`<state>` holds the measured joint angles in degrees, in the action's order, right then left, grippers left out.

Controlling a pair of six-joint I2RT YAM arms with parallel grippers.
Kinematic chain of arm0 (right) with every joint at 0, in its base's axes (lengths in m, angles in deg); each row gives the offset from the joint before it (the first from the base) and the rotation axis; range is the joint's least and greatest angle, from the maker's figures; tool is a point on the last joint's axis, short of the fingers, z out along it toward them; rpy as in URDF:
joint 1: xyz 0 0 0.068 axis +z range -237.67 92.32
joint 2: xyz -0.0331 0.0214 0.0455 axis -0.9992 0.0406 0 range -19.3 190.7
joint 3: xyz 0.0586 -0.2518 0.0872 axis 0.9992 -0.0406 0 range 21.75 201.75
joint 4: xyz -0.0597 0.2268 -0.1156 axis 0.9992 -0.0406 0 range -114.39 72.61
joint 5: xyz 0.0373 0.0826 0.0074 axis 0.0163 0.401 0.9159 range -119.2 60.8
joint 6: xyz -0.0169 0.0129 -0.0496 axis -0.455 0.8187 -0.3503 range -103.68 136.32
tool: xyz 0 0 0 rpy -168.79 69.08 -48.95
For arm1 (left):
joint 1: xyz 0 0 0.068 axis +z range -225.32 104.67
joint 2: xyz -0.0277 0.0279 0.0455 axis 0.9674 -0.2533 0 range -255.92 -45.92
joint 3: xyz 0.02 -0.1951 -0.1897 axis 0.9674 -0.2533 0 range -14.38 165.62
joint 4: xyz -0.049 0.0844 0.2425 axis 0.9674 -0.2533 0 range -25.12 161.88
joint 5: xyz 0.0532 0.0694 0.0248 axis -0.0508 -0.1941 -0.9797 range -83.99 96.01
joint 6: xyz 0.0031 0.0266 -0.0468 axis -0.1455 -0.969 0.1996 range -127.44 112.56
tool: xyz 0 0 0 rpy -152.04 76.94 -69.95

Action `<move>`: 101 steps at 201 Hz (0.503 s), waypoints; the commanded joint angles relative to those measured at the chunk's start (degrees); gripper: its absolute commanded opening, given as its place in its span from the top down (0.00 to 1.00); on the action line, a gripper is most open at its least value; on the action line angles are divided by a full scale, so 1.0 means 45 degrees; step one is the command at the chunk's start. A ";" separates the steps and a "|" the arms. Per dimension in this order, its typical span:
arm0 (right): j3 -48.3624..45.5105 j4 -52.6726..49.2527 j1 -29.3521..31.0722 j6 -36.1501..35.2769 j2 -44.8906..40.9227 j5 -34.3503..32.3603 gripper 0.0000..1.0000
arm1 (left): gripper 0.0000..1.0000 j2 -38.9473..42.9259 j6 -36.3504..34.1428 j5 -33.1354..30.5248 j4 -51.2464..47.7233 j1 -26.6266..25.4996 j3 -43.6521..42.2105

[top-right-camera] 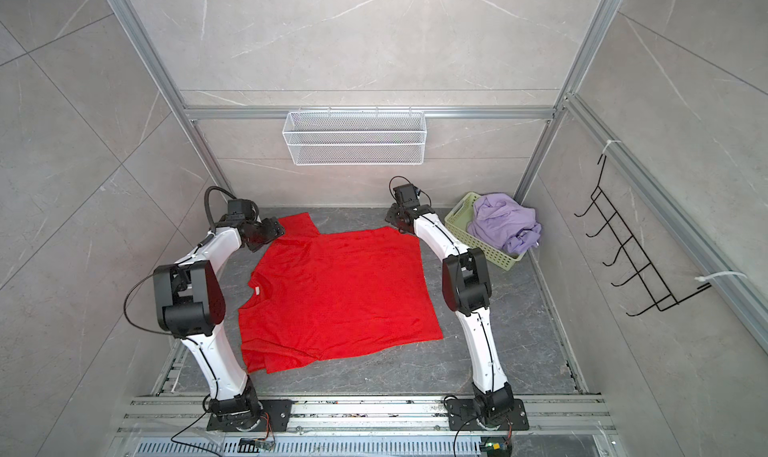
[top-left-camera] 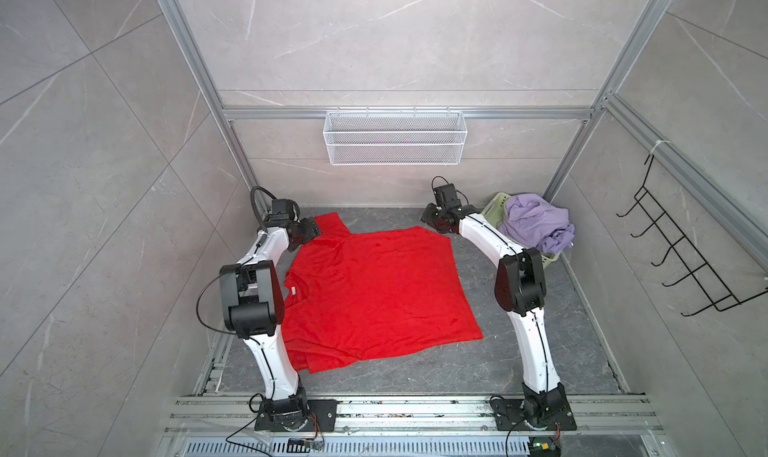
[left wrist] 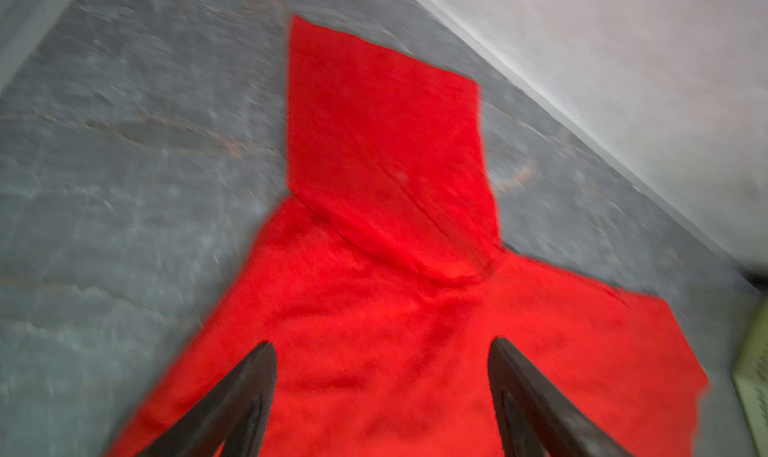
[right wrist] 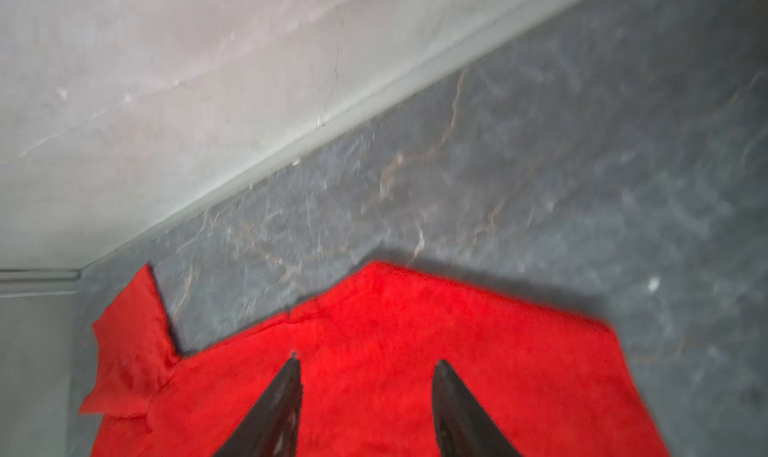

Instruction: Fold and stack the t-shirts

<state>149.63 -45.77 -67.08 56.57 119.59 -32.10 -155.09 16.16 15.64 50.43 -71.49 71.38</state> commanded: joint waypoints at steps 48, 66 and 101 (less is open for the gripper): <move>0.7986 -0.4494 -0.0193 -0.4312 0.5081 0.0239 0.47 | 0.18 0.2463 0.0152 -0.0132 -0.0677 -0.1446 -0.2343; 0.7546 -0.4533 -0.0211 -0.5166 0.4954 0.0639 0.47 | 0.18 0.2703 0.0453 -0.0277 -0.0665 -0.1563 -0.2673; 0.5580 -0.4419 -0.0220 -0.6033 0.4237 0.1166 0.48 | 0.18 0.2746 0.0497 -0.0664 -0.0829 -0.1881 -0.2637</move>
<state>179.11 -62.80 -68.30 35.45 141.14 -29.17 -145.71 17.43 14.59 47.21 -79.05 58.53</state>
